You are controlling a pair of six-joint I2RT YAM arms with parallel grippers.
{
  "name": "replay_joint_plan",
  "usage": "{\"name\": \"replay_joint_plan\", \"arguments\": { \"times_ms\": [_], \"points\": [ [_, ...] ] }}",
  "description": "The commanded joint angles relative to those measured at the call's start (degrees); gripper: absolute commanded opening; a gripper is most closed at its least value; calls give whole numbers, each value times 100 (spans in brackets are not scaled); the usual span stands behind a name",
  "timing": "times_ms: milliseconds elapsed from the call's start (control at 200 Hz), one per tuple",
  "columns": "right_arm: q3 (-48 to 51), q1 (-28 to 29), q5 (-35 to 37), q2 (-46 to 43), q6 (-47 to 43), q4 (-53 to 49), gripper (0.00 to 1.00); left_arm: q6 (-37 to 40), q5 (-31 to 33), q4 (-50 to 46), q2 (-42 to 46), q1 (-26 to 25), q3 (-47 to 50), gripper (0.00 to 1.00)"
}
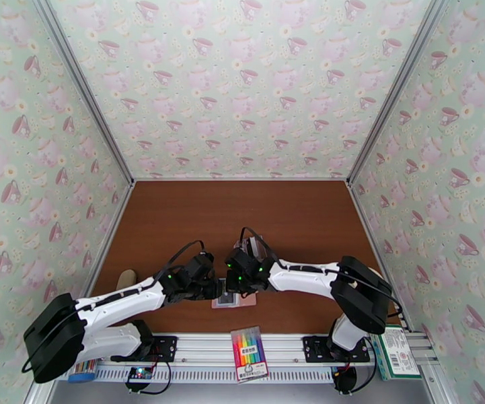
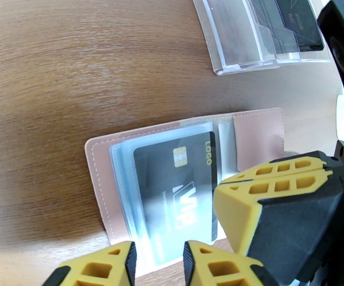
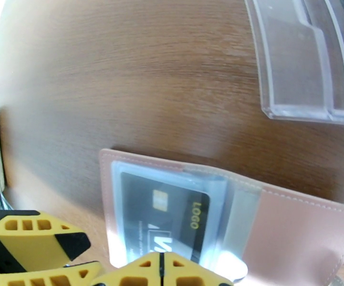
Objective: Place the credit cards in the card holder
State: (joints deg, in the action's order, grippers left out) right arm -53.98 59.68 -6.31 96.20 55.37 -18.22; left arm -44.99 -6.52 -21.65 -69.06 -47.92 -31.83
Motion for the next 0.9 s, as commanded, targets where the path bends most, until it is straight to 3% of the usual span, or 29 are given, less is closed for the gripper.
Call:
{"name": "replay_joint_plan", "arguments": {
  "times_ms": [0, 896],
  "points": [
    [-45, 37, 129, 126, -47, -101, 4, -45, 74, -63, -1, 37, 23, 35],
    [114, 35, 270, 176, -54, -191, 3, -27, 13, 67, -140, 58, 8, 34]
  ]
}}
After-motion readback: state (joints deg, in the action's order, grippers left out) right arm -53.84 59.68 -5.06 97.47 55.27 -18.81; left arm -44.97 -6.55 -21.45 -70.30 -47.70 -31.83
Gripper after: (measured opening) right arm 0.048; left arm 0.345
